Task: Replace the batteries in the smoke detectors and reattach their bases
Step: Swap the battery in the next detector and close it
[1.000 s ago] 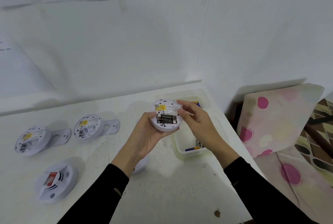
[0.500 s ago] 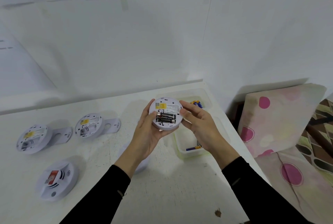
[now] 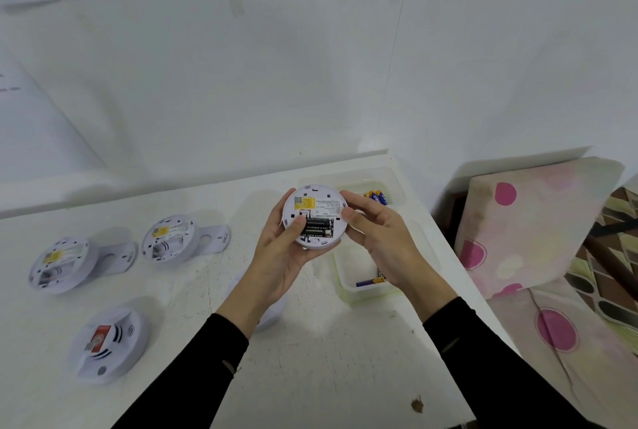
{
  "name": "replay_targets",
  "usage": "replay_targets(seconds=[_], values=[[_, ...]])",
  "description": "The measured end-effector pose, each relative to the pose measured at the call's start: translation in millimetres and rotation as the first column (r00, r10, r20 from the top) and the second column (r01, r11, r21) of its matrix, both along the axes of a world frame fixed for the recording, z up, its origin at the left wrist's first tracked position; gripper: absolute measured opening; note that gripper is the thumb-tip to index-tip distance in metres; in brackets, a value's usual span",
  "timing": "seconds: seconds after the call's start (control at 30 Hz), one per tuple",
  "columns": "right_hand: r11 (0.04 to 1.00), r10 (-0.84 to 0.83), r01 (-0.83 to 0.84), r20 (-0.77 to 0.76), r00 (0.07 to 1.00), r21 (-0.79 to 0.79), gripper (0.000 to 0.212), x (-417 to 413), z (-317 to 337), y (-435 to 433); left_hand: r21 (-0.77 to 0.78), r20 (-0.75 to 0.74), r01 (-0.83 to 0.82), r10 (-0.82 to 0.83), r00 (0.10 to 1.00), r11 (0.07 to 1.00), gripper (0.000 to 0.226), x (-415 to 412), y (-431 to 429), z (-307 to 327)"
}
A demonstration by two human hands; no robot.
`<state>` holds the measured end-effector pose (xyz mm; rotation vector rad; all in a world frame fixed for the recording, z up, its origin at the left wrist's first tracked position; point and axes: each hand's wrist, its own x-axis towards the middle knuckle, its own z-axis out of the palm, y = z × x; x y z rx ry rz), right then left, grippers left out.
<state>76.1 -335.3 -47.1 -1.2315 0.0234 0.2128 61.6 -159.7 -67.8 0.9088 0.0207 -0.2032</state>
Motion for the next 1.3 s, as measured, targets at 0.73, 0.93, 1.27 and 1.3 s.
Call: replay_targets(seconds=[0.73, 0.93, 1.27, 1.3], values=[[0.175, 0.637, -0.119, 0.02, 0.771, -0.977, 0.035, 69, -25, 91, -0.081, -0.133, -0.282, 0.27, 0.954, 0.956, 0.052, 3, 90, 14], [-0.195, 0.731, -0.116, -0.223, 0.645, -0.974, 0.051, 83, -38, 107, -0.07, -0.126, -0.307, 0.297, 0.946, 0.949, 0.052, -4, 101, 16], [0.367, 0.456, 0.051, 0.227, 0.861, -0.929, 0.061, 74, -17, 90, -0.101, -0.108, -0.331, 0.32, 0.941, 0.938, 0.047, -5, 101, 18], [0.5, 0.342, 0.101, 0.303, 0.89, -0.86, 0.059, 71, -8, 88, -0.115, -0.107, -0.334, 0.322, 0.941, 0.936, 0.047, -5, 100, 18]])
